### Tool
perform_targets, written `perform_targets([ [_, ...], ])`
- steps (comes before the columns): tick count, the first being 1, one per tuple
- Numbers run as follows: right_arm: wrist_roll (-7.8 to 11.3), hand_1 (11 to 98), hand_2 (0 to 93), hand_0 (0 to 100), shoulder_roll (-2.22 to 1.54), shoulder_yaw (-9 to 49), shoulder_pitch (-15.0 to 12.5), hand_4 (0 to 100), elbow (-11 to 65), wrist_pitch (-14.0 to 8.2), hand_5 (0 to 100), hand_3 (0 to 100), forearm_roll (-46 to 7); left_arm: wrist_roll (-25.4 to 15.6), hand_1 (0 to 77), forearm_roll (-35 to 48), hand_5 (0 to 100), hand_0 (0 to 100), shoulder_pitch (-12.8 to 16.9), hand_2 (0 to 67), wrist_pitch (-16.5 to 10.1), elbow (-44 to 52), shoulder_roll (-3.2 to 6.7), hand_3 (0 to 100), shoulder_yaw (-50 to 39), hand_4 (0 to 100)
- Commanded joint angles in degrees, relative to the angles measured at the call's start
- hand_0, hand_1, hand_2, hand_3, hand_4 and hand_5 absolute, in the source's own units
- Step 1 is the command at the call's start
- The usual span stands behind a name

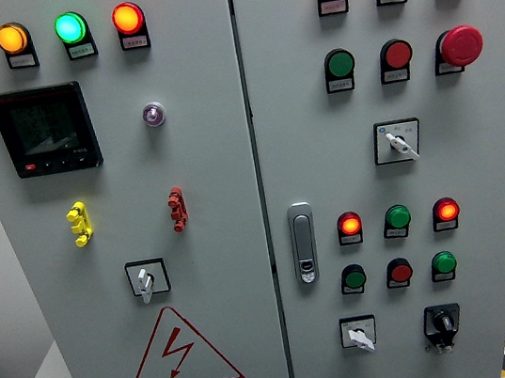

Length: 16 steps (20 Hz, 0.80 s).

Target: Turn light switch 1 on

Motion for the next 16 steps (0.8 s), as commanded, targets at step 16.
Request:
perform_targets([
  [16, 0.00, 19.6, 0.0, 0, -0.04, 0.0, 0.0, 19, 0.0, 0.1, 11, 19, 0.0, 0.1, 10.0, 1.6, 11, 0, 0.1, 4.8, 0.0, -1.0, -0.27, 0, -4.9, 7],
])
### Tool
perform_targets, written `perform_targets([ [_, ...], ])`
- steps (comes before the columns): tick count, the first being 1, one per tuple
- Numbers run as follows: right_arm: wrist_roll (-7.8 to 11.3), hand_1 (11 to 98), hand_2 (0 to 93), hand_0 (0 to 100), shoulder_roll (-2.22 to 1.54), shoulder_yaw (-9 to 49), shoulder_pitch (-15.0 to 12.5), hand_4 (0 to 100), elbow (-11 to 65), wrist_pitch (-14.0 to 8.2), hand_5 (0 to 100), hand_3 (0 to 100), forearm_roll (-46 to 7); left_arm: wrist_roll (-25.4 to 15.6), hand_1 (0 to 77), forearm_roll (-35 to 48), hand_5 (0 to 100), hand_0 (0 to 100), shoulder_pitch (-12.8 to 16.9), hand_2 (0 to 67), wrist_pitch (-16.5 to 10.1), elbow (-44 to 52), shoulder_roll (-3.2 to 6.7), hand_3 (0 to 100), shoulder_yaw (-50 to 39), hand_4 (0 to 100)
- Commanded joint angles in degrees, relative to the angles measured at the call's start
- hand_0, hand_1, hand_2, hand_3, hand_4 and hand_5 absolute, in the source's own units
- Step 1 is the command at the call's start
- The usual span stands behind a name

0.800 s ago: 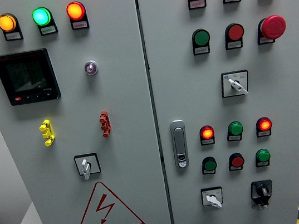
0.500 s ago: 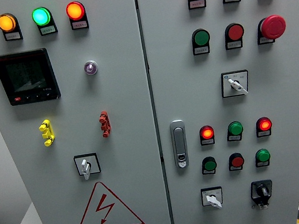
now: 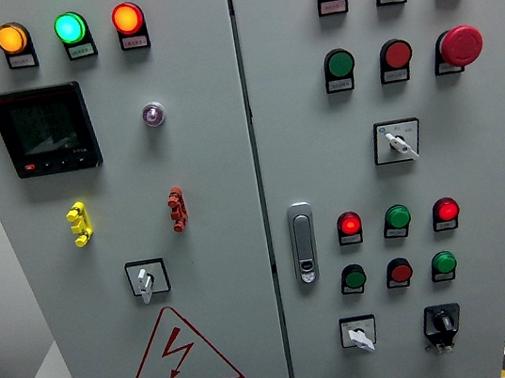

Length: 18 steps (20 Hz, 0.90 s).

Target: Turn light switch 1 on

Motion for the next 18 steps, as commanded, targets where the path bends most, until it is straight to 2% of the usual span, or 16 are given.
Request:
perform_targets([
  [1, 0.00, 19.6, 0.0, 0, 0.03, 0.0, 0.0, 19, 0.0, -0.1, 11, 19, 0.0, 0.3, 10.0, 1.7, 11, 0, 0.0, 4.7, 0.1, -1.3, 0.17, 0, -3.9, 6],
  [3, 0.00, 19.5, 0.0, 0, -0.05, 0.0, 0.0, 19, 0.0, -0.1, 11, 19, 0.0, 1.1, 10.6, 6.1, 11, 0, -0.1, 4.7, 0.2, -1.7, 0.26, 0, -10.7, 6],
  [4, 0.00, 19.5, 0.0, 0, 0.03, 0.0, 0.0, 19, 0.0, 0.0, 11, 19, 0.1, 1.1, 10.9, 12.1, 10, 0, -0.3, 4.9, 0.2, -1.7, 0.26, 0, -17.3, 5],
  [5, 0.00, 19.6, 0.0, 0, -0.05, 0.0, 0.0, 19, 0.0, 0.0, 11, 19, 0.0, 1.1, 11.4, 18.4, 9, 0, -0.3, 4.9, 0.2, -1.7, 0.26, 0, -23.8, 5],
  [8, 0.00, 19.5, 0.0, 0, 0.03, 0.0, 0.0, 19, 0.0, 0.0, 11, 19, 0.0, 0.0, 11.8, 41.6, 6, 0, -0.4, 5.1, 0.3, -2.5, 0.17, 0, -42.4, 3],
  [9, 0.00, 19.5, 0.0, 0, -0.05, 0.0, 0.0, 19, 0.0, -0.1, 11, 19, 0.0, 0.0, 11.9, 45.7, 6, 0, -0.5, 5.1, 0.3, -3.9, 0.17, 0, -46.5, 2],
  [13, 0.00, 19.5, 0.0, 0, 0.03, 0.0, 0.0, 19, 0.0, 0.0, 11, 19, 0.0, 0.1, 14.5, 52.3, 5, 0, -0.7, 5.9, 0.6, -10.2, 0.34, 0, -62.7, 2],
  [16, 0.00, 19.5, 0.0, 0, -0.05, 0.0, 0.0, 19, 0.0, -0.1, 11, 19, 0.0, 0.1, 17.8, 62.1, 7, 0, -1.1, 6.9, 0.7, -16.7, -0.53, 0, -75.7, 7],
  [18, 0.00, 19.5, 0.0, 0, 0.03, 0.0, 0.0, 19, 0.0, 0.0, 11, 19, 0.0, -0.9, 19.5, 70.9, 8, 0, -1.1, 7.9, 0.9, -19.1, -1.06, 0, -79.4, 11],
])
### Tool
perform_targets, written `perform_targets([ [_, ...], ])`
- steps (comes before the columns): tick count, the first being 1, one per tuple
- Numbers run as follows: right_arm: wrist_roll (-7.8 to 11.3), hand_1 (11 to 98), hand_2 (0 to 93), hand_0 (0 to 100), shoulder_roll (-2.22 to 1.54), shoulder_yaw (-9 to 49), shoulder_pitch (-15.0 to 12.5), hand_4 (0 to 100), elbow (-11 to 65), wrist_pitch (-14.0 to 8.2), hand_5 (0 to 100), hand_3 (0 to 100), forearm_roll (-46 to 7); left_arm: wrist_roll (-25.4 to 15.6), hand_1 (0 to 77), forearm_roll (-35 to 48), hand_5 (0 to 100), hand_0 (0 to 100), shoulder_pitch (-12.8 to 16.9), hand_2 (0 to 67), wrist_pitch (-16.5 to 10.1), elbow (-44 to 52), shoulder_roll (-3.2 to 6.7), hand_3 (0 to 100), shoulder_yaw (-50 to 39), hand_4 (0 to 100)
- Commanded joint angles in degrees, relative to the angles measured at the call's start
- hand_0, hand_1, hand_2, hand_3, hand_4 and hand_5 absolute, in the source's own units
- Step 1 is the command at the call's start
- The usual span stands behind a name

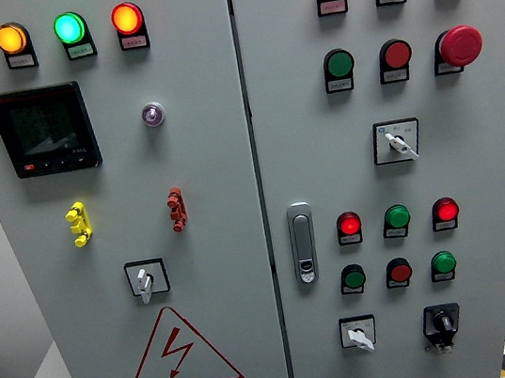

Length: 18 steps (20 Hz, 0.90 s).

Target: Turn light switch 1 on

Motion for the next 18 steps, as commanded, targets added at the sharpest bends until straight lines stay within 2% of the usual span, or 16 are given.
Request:
perform_targets([
  [1, 0.00, 19.5, 0.0, 0, -0.08, 0.0, 0.0, 19, 0.0, 0.0, 11, 19, 0.0, -3.1, 19.8, 8.0, 10, 0, 0.1, 8.4, 0.3, -3.5, -0.38, 1, -3.6, 12],
  [2, 0.00, 19.5, 0.0, 0, 0.00, 0.0, 0.0, 19, 0.1, 0.0, 11, 19, 0.0, -5.6, 19.7, 8.1, 12, 0, 0.1, 9.0, 0.3, -5.0, -0.47, 2, -3.6, 16],
  [3, 0.00, 19.6, 0.0, 0, -0.08, 0.0, 0.0, 19, 0.0, 0.0, 11, 19, 0.0, -8.6, 19.7, 8.1, 13, 0, 0.1, 9.4, 0.5, -7.5, -0.47, 2, -3.6, 19],
  [4, 0.00, 19.5, 0.0, 0, 0.00, 0.0, 0.0, 19, 0.1, 0.0, 11, 19, 0.0, -10.4, 19.7, 8.1, 18, 0, 0.1, 10.7, 0.9, -10.0, -0.56, 6, -3.7, 25],
  [5, 0.00, 19.5, 0.0, 0, 0.00, 0.0, 0.0, 19, 0.0, 0.0, 11, 19, 0.0, -11.8, 19.8, 8.1, 26, 0, 0.2, 12.2, 2.6, -13.5, -0.65, 13, -3.9, 31],
  [7, 0.00, 19.5, 0.0, 0, 0.00, 0.0, 0.0, 19, 0.0, 0.0, 11, 19, 0.0, -12.4, 20.5, 8.1, 31, 0, 0.5, 16.1, 8.0, -20.5, -0.91, 21, -3.8, 41],
  [8, 0.00, 19.5, 0.0, 0, 0.00, 0.0, 0.0, 19, 0.0, 0.0, 11, 19, 0.0, -12.4, 20.8, 8.1, 36, 0, 0.5, 18.8, 10.8, -24.5, -0.91, 27, -3.7, 47],
  [9, 0.00, 19.5, 0.0, 0, -0.08, 0.0, 0.0, 19, 0.0, 0.0, 11, 19, 0.0, -12.0, 21.0, 8.3, 38, 0, 0.5, 19.9, 12.4, -27.8, -0.91, 32, -3.5, 51],
  [10, 0.00, 19.5, 0.0, 0, 0.00, 0.0, 0.0, 19, 0.0, -0.1, 11, 19, 0.0, -11.6, 21.4, 8.5, 40, 0, 0.6, 21.3, 13.5, -32.0, -0.91, 37, -3.3, 56],
  [11, 0.00, 19.5, 0.0, 0, -0.08, 0.0, 0.0, 19, 0.0, 0.0, 11, 19, 0.0, -10.9, 21.4, 8.5, 41, 0, 1.0, 22.0, 14.0, -35.8, -0.91, 39, -3.2, 56],
  [15, 0.00, 19.5, 0.0, 0, 0.00, 0.0, 0.0, 19, 0.0, -0.1, 11, 19, 0.0, -4.7, 22.0, 8.4, 41, 0, 6.0, 23.9, 13.9, -54.6, -1.00, 46, -2.1, 60],
  [17, 0.00, 19.5, 0.0, 0, -0.08, 0.0, 0.0, 19, 0.1, 0.0, 11, 19, 0.0, -3.7, 21.8, 8.5, 41, 0, 7.0, 24.2, 13.9, -60.8, -0.91, 47, -0.6, 60],
  [18, 0.00, 19.5, 0.0, 0, 0.00, 0.0, 0.0, 19, 0.0, 0.0, 11, 19, 0.0, -3.1, 21.4, 8.5, 41, 0, 7.2, 24.3, 13.9, -63.7, -0.91, 49, -0.6, 60],
])
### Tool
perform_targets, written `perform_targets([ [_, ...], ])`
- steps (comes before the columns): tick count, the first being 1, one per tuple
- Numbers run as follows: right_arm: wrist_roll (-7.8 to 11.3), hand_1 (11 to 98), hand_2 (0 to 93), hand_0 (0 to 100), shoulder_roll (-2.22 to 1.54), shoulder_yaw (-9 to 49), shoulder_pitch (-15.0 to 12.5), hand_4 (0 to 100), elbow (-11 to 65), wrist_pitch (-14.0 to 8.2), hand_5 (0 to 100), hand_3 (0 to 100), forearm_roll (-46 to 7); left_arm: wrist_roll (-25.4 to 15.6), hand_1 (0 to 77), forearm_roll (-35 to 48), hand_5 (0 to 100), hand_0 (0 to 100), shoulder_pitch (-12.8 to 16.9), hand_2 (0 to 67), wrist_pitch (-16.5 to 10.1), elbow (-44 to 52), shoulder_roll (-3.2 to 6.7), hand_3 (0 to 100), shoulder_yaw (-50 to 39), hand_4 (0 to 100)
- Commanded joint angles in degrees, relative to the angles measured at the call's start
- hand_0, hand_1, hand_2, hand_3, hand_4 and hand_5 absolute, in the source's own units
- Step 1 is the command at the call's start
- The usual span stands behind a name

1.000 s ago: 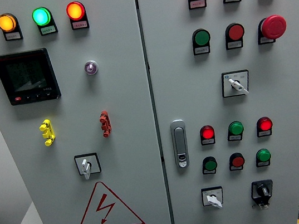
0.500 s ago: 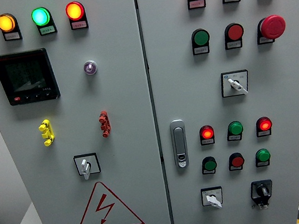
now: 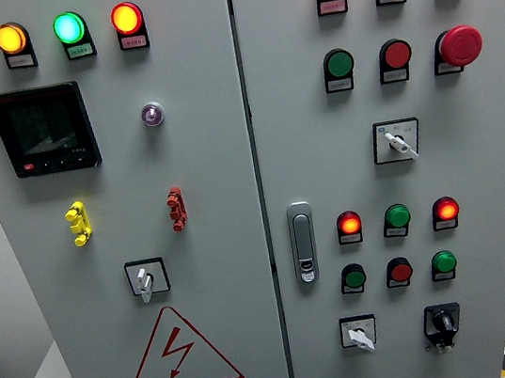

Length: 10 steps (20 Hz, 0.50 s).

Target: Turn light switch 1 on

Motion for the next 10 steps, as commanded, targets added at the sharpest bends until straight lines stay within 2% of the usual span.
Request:
perform_targets([
  [1, 0.00, 19.5, 0.0, 0, 0.06, 0.0, 0.0, 19, 0.0, 0.1, 11, 19, 0.0, 2.0, 21.1, 0.0, 43, 0, 0.6, 24.3, 0.0, -8.3, 0.04, 50, 0.6, 61],
  [5, 0.00, 19.5, 0.0, 0, -0.03, 0.0, 0.0, 19, 0.0, 0.1, 11, 19, 0.0, 6.1, 20.6, 0.0, 48, 0, 0.6, 23.6, -0.1, -18.7, 0.21, 54, 0.5, 65],
  [7, 0.00, 19.5, 0.0, 0, 0.06, 0.0, 0.0, 19, 0.0, 0.1, 11, 19, 0.0, 8.7, 21.1, 0.6, 50, 0, 0.6, 23.8, 0.1, -22.3, 0.21, 58, 0.5, 69],
  [8, 0.00, 19.5, 0.0, 0, -0.03, 0.0, 0.0, 19, 0.0, 0.1, 11, 19, 0.1, 10.2, 22.1, 1.1, 50, 0, 0.5, 24.1, 0.1, -22.9, 0.21, 59, 0.5, 69],
  [9, 0.00, 19.5, 0.0, 0, -0.03, 0.0, 0.0, 19, 0.1, 0.1, 11, 19, 0.0, 11.2, 22.6, 1.6, 54, 0, 0.3, 25.0, 0.1, -23.5, 0.30, 62, 0.4, 73],
  [10, 0.00, 19.5, 0.0, 0, 0.06, 0.0, 0.0, 19, 0.1, 0.1, 11, 19, 0.0, 11.5, 22.5, 1.7, 62, 0, -0.1, 26.0, 0.1, -24.1, 0.30, 64, 0.5, 79],
])
